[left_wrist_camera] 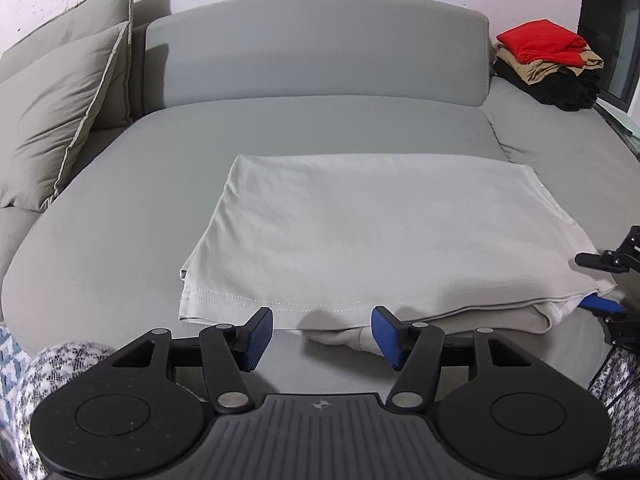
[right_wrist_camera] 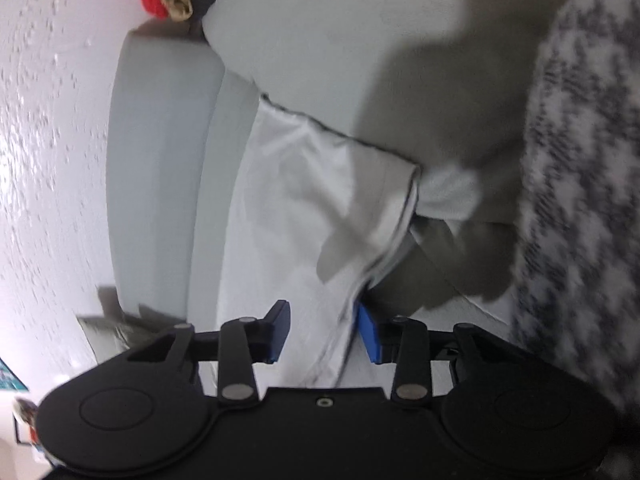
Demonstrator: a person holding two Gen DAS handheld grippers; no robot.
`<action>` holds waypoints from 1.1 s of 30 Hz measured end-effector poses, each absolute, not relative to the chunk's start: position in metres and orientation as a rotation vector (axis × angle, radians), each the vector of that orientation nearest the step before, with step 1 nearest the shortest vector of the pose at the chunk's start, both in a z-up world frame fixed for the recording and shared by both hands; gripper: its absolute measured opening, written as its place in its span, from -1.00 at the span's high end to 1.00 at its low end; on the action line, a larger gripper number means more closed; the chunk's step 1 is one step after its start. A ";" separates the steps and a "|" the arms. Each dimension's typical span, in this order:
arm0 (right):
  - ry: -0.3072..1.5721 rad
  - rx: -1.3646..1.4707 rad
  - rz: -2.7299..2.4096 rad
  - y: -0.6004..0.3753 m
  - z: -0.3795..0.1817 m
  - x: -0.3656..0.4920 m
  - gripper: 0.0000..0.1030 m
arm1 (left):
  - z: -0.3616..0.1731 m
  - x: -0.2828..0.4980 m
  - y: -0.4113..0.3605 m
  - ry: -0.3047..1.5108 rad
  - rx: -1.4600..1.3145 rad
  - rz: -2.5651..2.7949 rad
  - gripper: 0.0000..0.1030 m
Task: Fold clothes
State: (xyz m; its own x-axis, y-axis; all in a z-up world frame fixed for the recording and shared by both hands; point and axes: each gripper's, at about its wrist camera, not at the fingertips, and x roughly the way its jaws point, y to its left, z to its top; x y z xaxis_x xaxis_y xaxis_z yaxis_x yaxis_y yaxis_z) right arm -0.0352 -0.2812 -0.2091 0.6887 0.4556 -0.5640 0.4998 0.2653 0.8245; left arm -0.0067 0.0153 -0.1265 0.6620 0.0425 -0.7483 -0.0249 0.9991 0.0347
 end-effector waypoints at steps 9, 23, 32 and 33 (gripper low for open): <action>0.639 1.339 -0.106 -0.280 -0.218 -0.028 0.25 | -0.123 0.002 0.046 0.826 -0.025 0.110 -0.12; 0.708 1.210 -0.209 -0.290 -0.216 -0.010 0.92 | -0.156 0.062 0.083 1.090 0.084 0.253 0.46; 0.695 0.766 -0.177 -0.258 -0.149 0.011 0.93 | -0.100 0.027 0.113 0.759 0.075 0.126 0.00; 0.686 0.696 -0.169 -0.250 -0.137 0.014 0.93 | -0.100 0.026 0.123 0.745 0.036 0.135 0.00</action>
